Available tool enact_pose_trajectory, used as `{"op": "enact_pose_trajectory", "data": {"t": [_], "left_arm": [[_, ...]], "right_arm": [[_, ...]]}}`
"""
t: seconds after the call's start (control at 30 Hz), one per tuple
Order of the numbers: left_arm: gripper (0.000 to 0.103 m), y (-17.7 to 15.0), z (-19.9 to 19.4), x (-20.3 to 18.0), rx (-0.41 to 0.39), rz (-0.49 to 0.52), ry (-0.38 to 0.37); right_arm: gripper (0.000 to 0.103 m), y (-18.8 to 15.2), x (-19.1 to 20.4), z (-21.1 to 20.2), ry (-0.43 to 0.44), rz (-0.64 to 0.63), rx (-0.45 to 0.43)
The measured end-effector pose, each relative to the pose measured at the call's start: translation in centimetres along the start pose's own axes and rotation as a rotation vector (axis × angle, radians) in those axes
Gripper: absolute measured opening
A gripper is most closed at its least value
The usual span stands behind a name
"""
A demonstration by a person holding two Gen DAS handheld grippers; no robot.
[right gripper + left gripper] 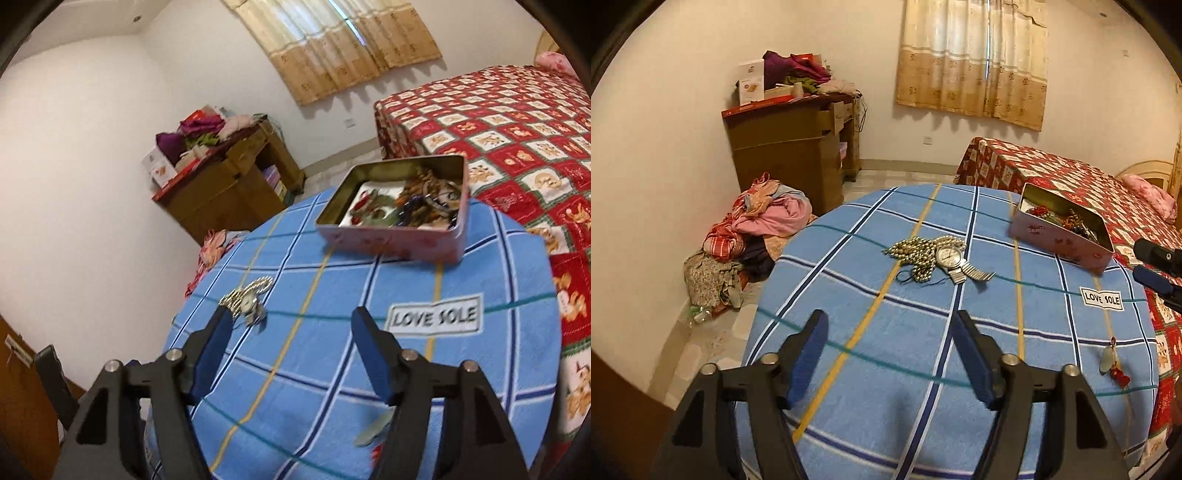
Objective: Organize jewelry
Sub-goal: 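Withdraw both tools from the tin back over the table, then grasp the silver wristwatch by its band with the right tool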
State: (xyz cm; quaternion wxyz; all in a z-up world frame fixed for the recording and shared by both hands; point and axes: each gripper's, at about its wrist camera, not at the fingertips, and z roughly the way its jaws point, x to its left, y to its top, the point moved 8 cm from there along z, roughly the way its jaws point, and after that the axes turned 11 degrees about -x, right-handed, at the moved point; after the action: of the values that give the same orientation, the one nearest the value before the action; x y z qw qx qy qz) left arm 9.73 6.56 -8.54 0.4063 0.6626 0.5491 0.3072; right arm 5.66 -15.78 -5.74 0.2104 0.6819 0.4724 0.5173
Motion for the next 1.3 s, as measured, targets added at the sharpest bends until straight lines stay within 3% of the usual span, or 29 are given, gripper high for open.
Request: {"op": "enact_pose_trajectory", "data": {"t": [0.57,0.7,0.83,1.3], "left_arm": [[0.079,-0.6,-0.8,2.7,-0.038,-0.044,0.008],[0.079,-0.8,-0.1,3.4,-0.027,-0.062,0.013],[0.079,-0.7,0.5,3.6,-0.037,-0.054,-0.005],[0.079,-0.7,3.2,5.8,-0.02,-0.09,-0.021]], "right_arm": [[0.07,-3.3,4.5,2.6,0.038,-0.15,0.085],[0.07,-3.6,5.5,4.9,0.045,-0.204,0.116],[0.054,-3.3,6.6,8.2,0.048,-0.274,0.143],[0.054,-6.1,6.0,19.3,-0.018,-0.354,0.293]]}}
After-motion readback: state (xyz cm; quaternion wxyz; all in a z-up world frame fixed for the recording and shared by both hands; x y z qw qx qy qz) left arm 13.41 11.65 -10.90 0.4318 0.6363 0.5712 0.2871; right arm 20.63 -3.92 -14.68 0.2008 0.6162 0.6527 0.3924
